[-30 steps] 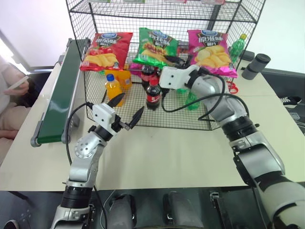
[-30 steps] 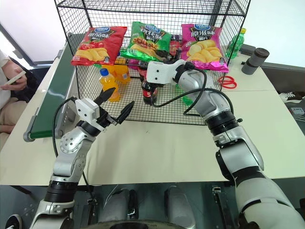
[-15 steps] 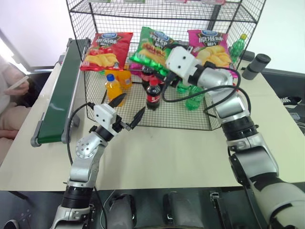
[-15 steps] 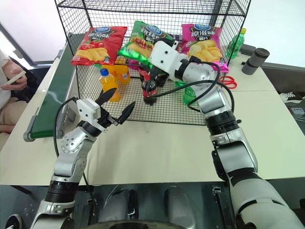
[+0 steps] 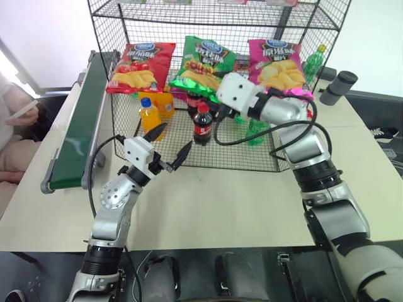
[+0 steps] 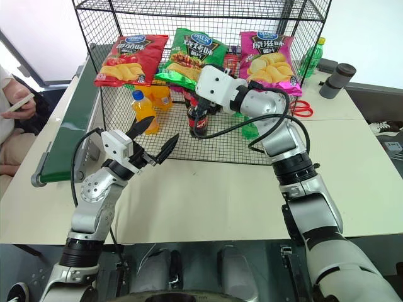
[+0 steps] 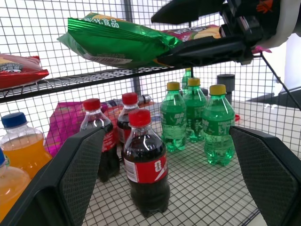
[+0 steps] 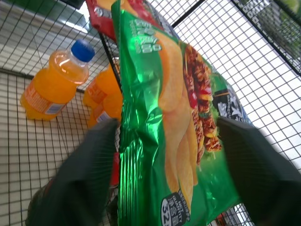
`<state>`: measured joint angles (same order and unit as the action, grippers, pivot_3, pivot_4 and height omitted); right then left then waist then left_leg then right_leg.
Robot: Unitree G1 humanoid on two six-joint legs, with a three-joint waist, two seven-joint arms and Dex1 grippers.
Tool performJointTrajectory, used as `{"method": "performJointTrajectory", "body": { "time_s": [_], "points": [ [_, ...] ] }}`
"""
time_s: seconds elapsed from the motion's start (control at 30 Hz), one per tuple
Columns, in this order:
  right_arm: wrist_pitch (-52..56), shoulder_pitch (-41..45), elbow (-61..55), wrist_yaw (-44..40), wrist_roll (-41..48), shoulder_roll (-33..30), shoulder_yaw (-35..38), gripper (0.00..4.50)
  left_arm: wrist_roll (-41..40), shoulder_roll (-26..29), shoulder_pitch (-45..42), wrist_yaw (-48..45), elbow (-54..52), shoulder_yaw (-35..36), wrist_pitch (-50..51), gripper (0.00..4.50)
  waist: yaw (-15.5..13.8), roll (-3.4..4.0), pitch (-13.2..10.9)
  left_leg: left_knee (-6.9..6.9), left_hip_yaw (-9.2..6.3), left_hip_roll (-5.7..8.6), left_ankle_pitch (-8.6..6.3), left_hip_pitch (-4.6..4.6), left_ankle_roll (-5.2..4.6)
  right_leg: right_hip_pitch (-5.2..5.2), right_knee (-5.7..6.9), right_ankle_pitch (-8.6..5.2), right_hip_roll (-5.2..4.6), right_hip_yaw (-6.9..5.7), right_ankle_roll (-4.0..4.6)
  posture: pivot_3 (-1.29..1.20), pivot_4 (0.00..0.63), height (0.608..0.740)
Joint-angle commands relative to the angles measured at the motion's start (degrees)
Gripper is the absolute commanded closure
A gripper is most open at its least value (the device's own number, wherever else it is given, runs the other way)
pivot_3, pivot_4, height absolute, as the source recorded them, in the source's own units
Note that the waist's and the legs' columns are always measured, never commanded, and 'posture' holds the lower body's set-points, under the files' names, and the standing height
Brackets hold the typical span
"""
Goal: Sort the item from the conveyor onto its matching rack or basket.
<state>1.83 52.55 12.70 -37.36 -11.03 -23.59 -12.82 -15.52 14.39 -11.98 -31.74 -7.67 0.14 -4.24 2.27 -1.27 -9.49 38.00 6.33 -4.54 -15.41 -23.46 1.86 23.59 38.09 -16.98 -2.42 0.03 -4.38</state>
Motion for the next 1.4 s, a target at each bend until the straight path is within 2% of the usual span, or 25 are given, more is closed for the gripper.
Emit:
{"method": "performJointTrajectory", "body": {
  "time_s": [0.03,0.1,0.13,0.8,0.9,0.97,1.0,1.03,1.07,1.17,1.4],
  "points": [
    [-0.67,0.94,-1.77,0.71,0.83,0.21,1.27,3.24,-0.04,0.05,-0.39,-0.02,-2.47,-0.30,-1.00,0.00,0.02,0.00,0.00,0.00,0.00,0.00,0.00,0.00,0.00,0.00,0.00,0.00,0.00,0.00,0.00,0.00,0.150,0.740],
    [-1.56,1.14,-0.82,0.85,0.05,-0.40,1.02,4.23,-0.05,-0.02,-0.26,0.00,-2.57,-0.34,-1.04,0.00,0.01,0.00,0.00,0.00,0.00,0.00,0.00,0.00,0.00,0.00,0.00,0.00,0.00,0.00,0.00,0.00,0.150,0.740],
    [-1.94,1.18,-0.35,0.91,-0.15,-0.61,0.99,4.43,-0.12,-0.10,-0.24,0.04,-2.59,-0.32,-1.08,0.00,0.00,0.00,0.00,0.00,0.00,0.00,0.00,0.00,0.00,0.00,0.00,0.00,0.00,0.00,0.00,0.00,0.150,0.740],
    [-16.97,8.72,15.37,8.09,-11.32,-2.48,-3.47,4.43,-0.05,-0.28,-0.52,0.00,-2.67,-0.35,-1.06,0.00,0.06,0.00,0.00,0.00,0.05,0.01,0.00,0.00,0.00,0.00,-0.01,0.00,-0.01,0.00,0.00,0.00,0.150,0.740],
    [-18.49,9.16,17.69,9.54,-10.94,-2.59,-2.42,4.43,0.00,-0.28,-0.41,0.04,-2.99,-0.47,-0.96,0.00,0.04,0.00,0.00,0.00,0.05,0.01,0.00,0.00,0.01,0.00,0.00,0.00,-0.01,0.01,0.00,0.00,0.150,0.740],
    [-19.09,9.43,18.22,9.14,-9.97,-2.77,-1.83,3.82,-0.05,-0.27,-0.40,0.02,-3.02,-0.45,-0.92,0.00,0.04,0.00,0.00,0.00,0.06,0.00,0.01,0.00,0.01,0.00,0.00,0.00,-0.01,0.00,0.00,0.00,0.150,0.740],
    [-19.52,9.43,18.16,8.87,-10.04,-3.02,-1.95,3.67,-0.05,-0.24,-0.37,0.00,-3.03,-0.46,-0.93,0.00,0.05,0.00,0.00,0.00,0.06,0.00,0.01,0.00,0.01,0.00,0.00,0.00,-0.01,0.01,0.00,0.00,0.150,0.740],
    [-19.86,9.42,18.13,8.72,-10.12,-3.19,-2.03,3.06,-0.04,-0.23,-0.35,-0.02,-3.05,-0.48,-0.93,0.00,0.05,0.01,0.00,0.00,0.05,0.00,0.01,0.00,0.01,0.00,0.00,0.00,-0.02,0.01,0.00,0.00,0.150,0.740],
    [-19.08,8.95,17.34,7.63,-8.64,-2.89,-1.40,2.70,-0.09,-0.21,-0.34,-0.08,-2.93,-0.42,-1.00,0.00,0.06,0.01,0.00,0.00,0.06,0.00,0.01,0.00,0.01,0.00,0.00,0.00,-0.02,0.01,0.00,0.00,0.150,0.740],
    [-17.20,7.57,14.08,4.90,-5.29,-2.81,0.05,1.19,-0.14,-0.13,-0.33,-0.31,-2.62,-0.37,-1.24,0.00,0.08,0.01,-0.01,0.00,0.05,0.00,0.01,0.00,0.01,0.00,0.00,0.00,-0.01,0.01,0.00,0.00,0.150,0.740],
    [-10.94,3.76,6.97,-1.43,3.00,-3.23,3.35,1.19,-0.19,-0.23,-0.06,-0.61,-2.34,-0.63,-1.65,0.00,0.04,0.01,-0.01,0.00,0.01,-0.02,0.00,0.00,0.01,-0.01,0.00,0.00,-0.01,0.00,0.00,0.00,0.150,0.740]
  ]
}}
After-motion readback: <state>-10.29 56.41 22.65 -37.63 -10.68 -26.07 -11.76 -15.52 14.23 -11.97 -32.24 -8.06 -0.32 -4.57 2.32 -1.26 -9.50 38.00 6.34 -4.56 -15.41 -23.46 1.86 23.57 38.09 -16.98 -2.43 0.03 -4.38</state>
